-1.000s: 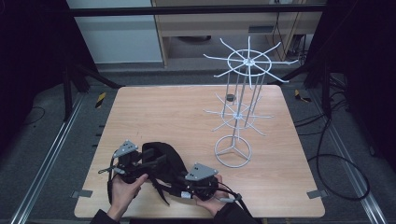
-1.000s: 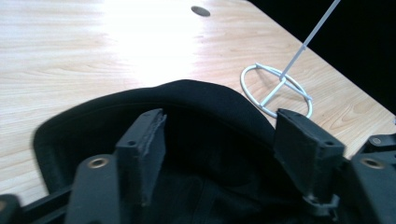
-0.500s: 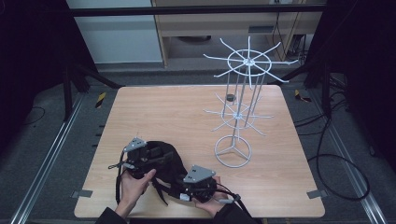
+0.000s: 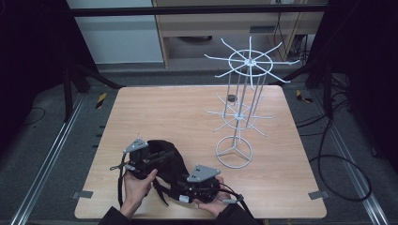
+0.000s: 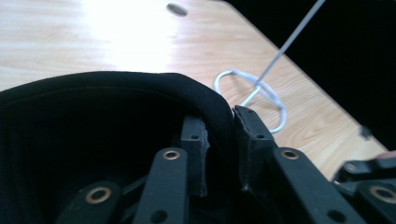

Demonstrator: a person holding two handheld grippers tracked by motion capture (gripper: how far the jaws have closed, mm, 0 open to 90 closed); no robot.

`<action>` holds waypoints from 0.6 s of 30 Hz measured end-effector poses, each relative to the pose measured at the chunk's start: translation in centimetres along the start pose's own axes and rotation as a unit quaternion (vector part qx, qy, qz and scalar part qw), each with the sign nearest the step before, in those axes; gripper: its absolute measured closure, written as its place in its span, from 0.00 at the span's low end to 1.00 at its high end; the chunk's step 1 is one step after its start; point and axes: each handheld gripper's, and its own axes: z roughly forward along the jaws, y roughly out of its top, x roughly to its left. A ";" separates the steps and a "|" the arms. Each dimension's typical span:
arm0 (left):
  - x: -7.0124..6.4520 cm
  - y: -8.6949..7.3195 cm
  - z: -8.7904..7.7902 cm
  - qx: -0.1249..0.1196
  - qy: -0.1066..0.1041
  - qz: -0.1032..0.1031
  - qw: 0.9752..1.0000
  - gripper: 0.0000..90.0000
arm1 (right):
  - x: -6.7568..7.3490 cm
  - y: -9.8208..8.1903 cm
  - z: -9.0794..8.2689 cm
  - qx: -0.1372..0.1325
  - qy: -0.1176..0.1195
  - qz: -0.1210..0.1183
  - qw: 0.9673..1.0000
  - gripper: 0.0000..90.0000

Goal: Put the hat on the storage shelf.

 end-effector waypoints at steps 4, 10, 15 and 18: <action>-1.0 0.6 -1.1 -0.024 -0.010 0.025 0.999 0.89 | -0.3 0.8 -2.2 -0.044 0.023 0.019 0.999 0.68; -2.1 1.0 -1.8 -0.035 -0.011 0.056 0.998 0.91 | -1.4 1.4 -3.9 -0.080 0.004 0.037 0.996 0.65; -3.0 1.3 -2.4 -0.045 -0.025 0.072 0.996 0.91 | -2.1 0.4 -3.0 -0.059 -0.011 0.052 0.997 0.61; -3.2 1.4 -2.6 -0.046 -0.032 0.074 0.996 0.90 | -2.2 0.1 -2.4 -0.049 -0.010 0.053 0.997 0.61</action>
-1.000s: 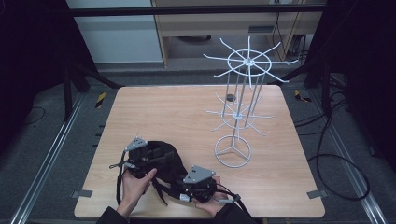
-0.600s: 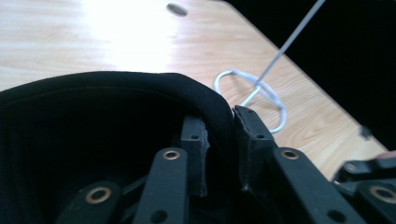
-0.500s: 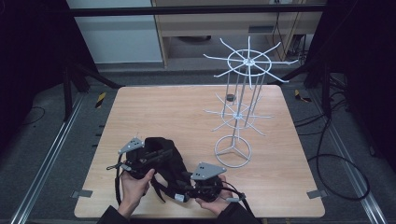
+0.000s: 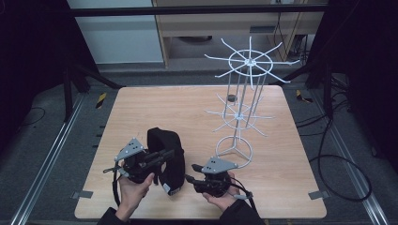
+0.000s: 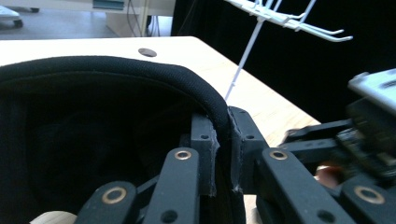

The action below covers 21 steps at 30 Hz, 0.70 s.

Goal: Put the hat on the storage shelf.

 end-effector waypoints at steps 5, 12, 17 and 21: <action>-0.6 0.2 -0.1 -0.004 -0.019 0.005 1.000 0.91 | -0.1 -0.5 0.9 0.016 0.001 -0.007 1.000 0.62; -1.4 0.1 0.3 0.004 -0.039 0.020 0.999 0.91 | 0.0 -0.9 1.8 0.014 0.031 -0.008 0.999 0.83; -1.5 0.0 0.4 0.009 -0.040 0.030 0.999 0.91 | 0.0 -0.8 1.9 0.018 0.033 -0.007 0.999 0.96; -1.4 -0.1 0.3 0.007 -0.030 0.040 0.999 0.91 | -0.3 -0.7 1.4 0.022 -0.003 -0.012 1.000 0.98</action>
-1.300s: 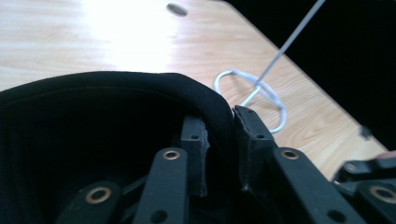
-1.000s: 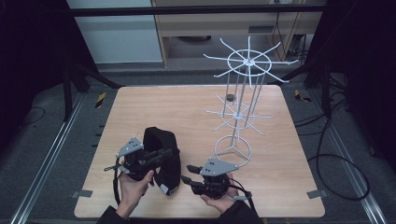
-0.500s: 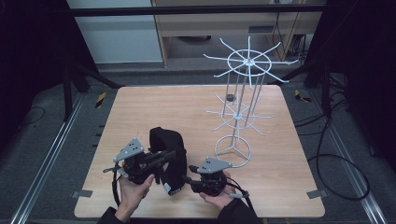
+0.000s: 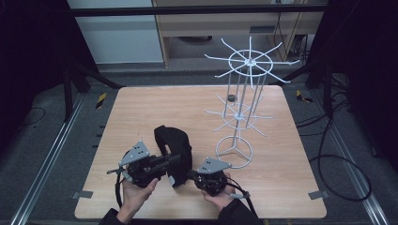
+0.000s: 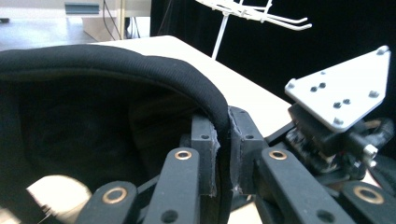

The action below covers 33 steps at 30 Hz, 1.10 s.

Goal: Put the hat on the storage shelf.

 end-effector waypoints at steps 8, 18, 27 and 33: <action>0.6 -1.5 -0.8 0.015 0.004 -0.002 1.000 0.90 | -0.3 0.3 -1.0 0.020 -0.067 -0.046 0.997 0.98; 1.2 -2.9 -2.8 0.031 0.050 -0.004 0.998 0.71 | 0.7 0.3 -0.1 0.024 -0.039 -0.055 0.997 0.97; 2.9 -2.1 -5.2 0.007 0.127 -0.031 0.991 0.43 | 1.3 0.4 0.6 0.021 -0.024 -0.049 0.998 0.97; 3.7 -1.6 -6.2 -0.006 0.155 -0.036 0.987 0.40 | 1.7 0.6 1.2 0.019 -0.017 -0.056 0.998 0.97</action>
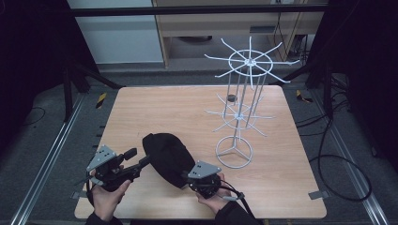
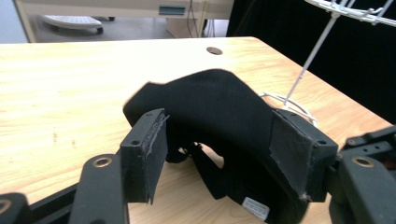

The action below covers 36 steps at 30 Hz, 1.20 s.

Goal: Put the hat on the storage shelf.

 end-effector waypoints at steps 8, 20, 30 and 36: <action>0.2 -0.3 0.7 0.013 0.030 0.013 0.999 0.41 | 0.6 0.2 0.6 -0.004 0.013 -0.001 1.000 0.96; 3.3 -2.9 2.7 0.121 0.067 0.007 0.990 0.68 | 1.8 0.0 1.7 -0.009 0.035 0.006 0.999 0.95; 4.8 -3.5 2.9 0.125 0.072 0.000 0.990 0.68 | 1.5 0.1 1.0 -0.019 0.032 0.019 0.999 0.85; 4.4 -2.6 2.8 0.096 0.050 0.011 0.994 0.54 | -0.9 0.0 -1.6 -0.045 -0.004 0.047 0.998 0.79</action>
